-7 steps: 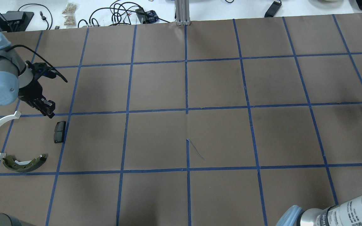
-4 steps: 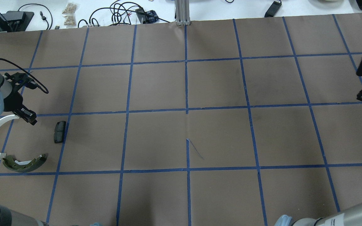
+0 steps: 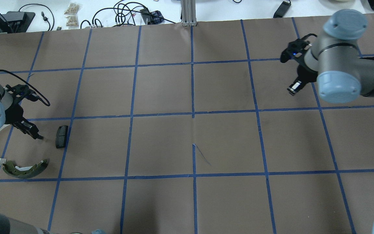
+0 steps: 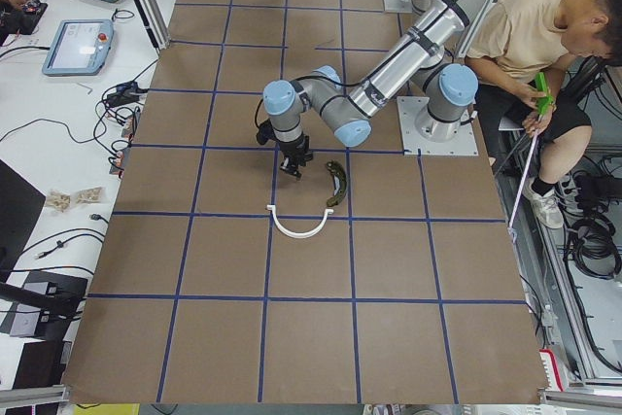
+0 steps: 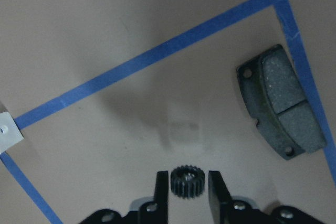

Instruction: Place bearing gear from tray to pile

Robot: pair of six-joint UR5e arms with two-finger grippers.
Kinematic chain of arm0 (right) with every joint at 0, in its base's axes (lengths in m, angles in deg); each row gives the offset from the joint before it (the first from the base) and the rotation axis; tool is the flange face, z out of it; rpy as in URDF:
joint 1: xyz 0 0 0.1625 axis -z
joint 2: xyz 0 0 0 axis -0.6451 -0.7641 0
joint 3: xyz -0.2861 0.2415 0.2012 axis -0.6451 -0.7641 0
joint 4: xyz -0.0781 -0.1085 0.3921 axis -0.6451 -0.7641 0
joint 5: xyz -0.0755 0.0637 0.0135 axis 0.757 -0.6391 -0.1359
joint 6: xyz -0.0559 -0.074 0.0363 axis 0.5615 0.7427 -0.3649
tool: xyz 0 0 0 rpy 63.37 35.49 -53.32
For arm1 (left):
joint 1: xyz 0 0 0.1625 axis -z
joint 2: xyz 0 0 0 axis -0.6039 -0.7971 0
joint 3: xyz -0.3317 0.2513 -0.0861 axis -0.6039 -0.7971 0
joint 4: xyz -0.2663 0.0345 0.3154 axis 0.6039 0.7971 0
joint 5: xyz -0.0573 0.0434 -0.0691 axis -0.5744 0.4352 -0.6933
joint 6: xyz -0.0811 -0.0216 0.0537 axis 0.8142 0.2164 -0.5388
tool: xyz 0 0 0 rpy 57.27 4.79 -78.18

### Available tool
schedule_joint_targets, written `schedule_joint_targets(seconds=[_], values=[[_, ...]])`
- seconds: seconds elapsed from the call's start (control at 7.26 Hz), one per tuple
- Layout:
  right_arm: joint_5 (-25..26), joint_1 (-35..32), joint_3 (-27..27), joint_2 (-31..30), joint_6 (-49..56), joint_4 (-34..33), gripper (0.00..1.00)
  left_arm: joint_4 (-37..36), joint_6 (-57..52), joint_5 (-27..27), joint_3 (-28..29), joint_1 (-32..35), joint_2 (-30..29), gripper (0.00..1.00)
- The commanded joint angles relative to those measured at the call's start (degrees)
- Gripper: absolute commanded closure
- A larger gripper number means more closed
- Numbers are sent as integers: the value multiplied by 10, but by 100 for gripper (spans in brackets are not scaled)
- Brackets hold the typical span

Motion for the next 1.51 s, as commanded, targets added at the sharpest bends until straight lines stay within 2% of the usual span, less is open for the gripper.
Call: schedule_joint_targets(seconds=[0.0, 0.28, 0.41, 0.69, 0.83, 0.96, 1.1, 1.24, 1.38], values=[[-2, -173, 1, 4, -331, -4, 97, 3, -1, 13, 5, 1, 4, 0], [-23, -287, 0, 32, -559, -8, 95, 4, 0, 9, 6, 8, 5, 0], [-23, -316, 1, 51, -621, -22, 94, 24, 18, 6, 7, 13, 11, 0], [-60, -331, 0, 66, -650, -37, 82, 102, 157, -10, 39, 78, 27, 0], [-60, -331, 3, 68, -651, -42, 43, 148, 207, -32, 56, 104, 40, 0], [-60, -328, -1, 68, -652, -47, 0, 191, 247, -63, 72, 116, 50, 0], [-57, -311, -3, 65, -626, -44, 0, 203, 259, -83, 74, 133, 60, 0], [-49, -277, -12, 59, -530, -39, 0, 205, 290, -103, 81, 163, 71, 0], [-48, -218, -24, 37, -450, 4, 0, 204, 335, -111, 84, 214, 74, 0]])
